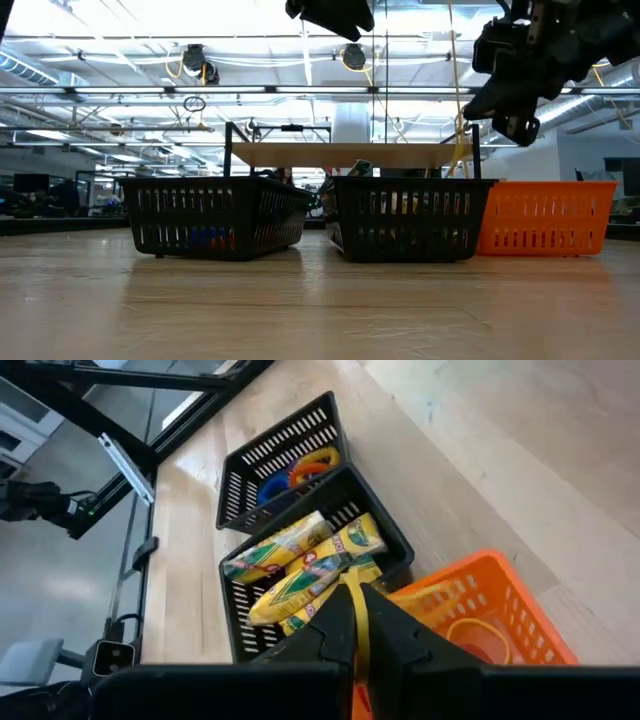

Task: Pick & Place Office Desk Supplies
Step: Put the yellow rubber band into the orange basket, then put the orange basket filled with rubber band on the shelf

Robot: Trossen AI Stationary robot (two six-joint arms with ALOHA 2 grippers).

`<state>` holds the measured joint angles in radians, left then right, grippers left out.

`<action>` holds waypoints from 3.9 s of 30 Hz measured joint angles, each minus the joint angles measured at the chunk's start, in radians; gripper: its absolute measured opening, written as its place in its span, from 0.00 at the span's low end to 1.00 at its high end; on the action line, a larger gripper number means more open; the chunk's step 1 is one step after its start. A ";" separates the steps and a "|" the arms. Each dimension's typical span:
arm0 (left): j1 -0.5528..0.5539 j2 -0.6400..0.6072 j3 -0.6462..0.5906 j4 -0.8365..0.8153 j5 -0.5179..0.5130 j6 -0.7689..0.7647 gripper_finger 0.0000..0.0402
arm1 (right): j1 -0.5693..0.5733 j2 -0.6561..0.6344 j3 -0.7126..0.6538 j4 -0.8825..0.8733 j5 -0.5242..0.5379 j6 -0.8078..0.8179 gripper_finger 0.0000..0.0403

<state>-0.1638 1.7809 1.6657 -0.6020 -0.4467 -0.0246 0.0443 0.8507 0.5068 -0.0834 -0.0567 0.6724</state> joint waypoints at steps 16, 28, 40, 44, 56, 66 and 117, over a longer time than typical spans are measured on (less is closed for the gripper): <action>0.000 0.000 0.000 0.000 0.000 -0.003 0.59 | 0.002 0.009 0.000 0.007 -0.048 -0.003 0.35; -0.020 0.000 0.000 -0.021 0.062 0.098 0.59 | -0.006 -0.146 0.000 0.113 -0.050 -0.197 0.42; -0.118 -0.139 -0.032 -0.319 0.024 -0.153 0.59 | 0.049 -0.439 -0.011 -0.154 0.172 -0.293 0.41; -0.198 -0.217 -0.112 -0.299 -0.093 -0.178 0.59 | 0.052 -0.511 -0.044 -0.172 0.212 -0.279 0.41; -0.407 -0.498 -0.610 0.049 -0.273 -0.337 0.59 | 0.052 -0.580 -0.108 -0.119 0.214 -0.321 0.41; -0.407 -0.606 -0.779 0.324 -0.135 -0.326 0.59 | 0.049 -0.534 -0.193 0.138 -0.051 -0.331 0.41; -0.301 -0.626 -0.780 0.307 -0.130 -0.355 0.59 | 0.481 0.476 0.285 -0.452 0.235 0.092 0.41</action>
<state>-0.4644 1.1549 0.8852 -0.2955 -0.5769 -0.3799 0.5251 1.3266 0.7921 -0.5349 0.1786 0.7640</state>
